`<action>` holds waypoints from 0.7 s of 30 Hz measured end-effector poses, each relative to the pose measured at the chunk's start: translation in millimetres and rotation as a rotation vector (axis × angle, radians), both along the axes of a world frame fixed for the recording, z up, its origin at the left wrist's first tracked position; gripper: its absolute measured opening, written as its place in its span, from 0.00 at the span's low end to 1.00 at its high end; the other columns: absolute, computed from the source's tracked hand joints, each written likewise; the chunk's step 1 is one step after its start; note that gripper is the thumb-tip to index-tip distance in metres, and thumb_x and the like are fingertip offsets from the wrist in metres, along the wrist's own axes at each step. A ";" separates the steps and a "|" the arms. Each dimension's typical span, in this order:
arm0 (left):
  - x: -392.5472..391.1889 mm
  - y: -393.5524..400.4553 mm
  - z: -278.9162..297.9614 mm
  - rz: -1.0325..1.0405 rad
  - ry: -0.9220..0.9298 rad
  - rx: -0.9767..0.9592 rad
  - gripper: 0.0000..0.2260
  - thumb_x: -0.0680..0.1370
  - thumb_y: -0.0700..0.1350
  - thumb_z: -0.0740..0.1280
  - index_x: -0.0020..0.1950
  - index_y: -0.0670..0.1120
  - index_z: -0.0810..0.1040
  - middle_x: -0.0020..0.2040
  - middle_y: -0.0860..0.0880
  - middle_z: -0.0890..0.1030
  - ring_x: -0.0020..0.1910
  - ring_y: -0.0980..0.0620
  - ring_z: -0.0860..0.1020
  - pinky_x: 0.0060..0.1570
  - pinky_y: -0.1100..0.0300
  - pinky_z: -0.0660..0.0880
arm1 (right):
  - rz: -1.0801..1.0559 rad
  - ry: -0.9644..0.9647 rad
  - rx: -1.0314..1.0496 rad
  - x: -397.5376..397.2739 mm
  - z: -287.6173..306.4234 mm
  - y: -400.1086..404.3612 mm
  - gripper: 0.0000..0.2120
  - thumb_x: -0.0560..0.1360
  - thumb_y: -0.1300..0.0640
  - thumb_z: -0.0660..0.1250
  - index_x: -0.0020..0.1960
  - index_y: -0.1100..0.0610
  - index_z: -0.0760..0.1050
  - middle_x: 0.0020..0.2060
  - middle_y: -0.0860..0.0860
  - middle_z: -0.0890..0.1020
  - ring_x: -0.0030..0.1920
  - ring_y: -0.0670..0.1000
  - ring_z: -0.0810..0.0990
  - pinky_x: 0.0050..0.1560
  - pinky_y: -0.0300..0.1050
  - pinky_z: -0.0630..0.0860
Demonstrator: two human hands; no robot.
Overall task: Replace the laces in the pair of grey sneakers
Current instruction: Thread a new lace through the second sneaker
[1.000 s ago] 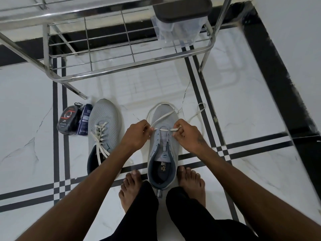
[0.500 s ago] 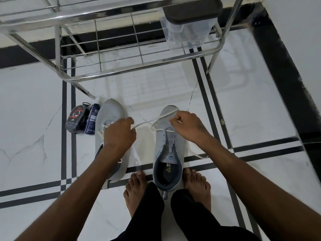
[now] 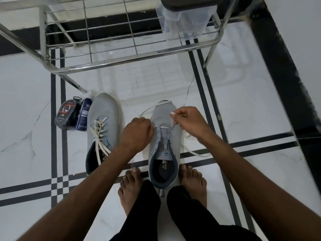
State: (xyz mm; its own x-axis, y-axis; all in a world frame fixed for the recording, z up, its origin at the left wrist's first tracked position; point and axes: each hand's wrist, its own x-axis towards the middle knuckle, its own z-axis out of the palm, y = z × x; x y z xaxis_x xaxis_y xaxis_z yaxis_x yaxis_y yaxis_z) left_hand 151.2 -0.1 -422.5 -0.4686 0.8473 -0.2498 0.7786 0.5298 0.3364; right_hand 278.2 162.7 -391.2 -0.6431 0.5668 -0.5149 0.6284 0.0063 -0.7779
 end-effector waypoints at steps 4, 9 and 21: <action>-9.5 -14.7 2.1 0.092 -0.138 0.114 0.12 0.84 0.49 0.56 0.46 0.43 0.70 0.35 0.44 0.77 0.35 0.41 0.76 0.34 0.49 0.71 | -0.005 -0.074 0.127 6.6 2.5 5.2 0.05 0.77 0.52 0.69 0.45 0.51 0.82 0.36 0.46 0.84 0.41 0.45 0.83 0.44 0.41 0.77; -17.8 -25.9 37.4 0.024 -0.158 0.109 0.09 0.82 0.52 0.63 0.57 0.48 0.73 0.27 0.52 0.75 0.27 0.51 0.73 0.30 0.58 0.66 | 0.108 -0.248 0.132 27.8 20.4 1.7 0.05 0.77 0.53 0.69 0.50 0.53 0.81 0.39 0.49 0.84 0.41 0.48 0.83 0.45 0.44 0.79; -50.3 -1.1 224.4 -0.104 0.104 0.221 0.06 0.77 0.53 0.70 0.48 0.52 0.83 0.43 0.56 0.82 0.41 0.59 0.76 0.44 0.57 0.75 | 0.292 -0.124 0.430 -1.6 204.8 8.9 0.05 0.76 0.57 0.67 0.45 0.51 0.83 0.39 0.46 0.84 0.42 0.48 0.83 0.44 0.46 0.80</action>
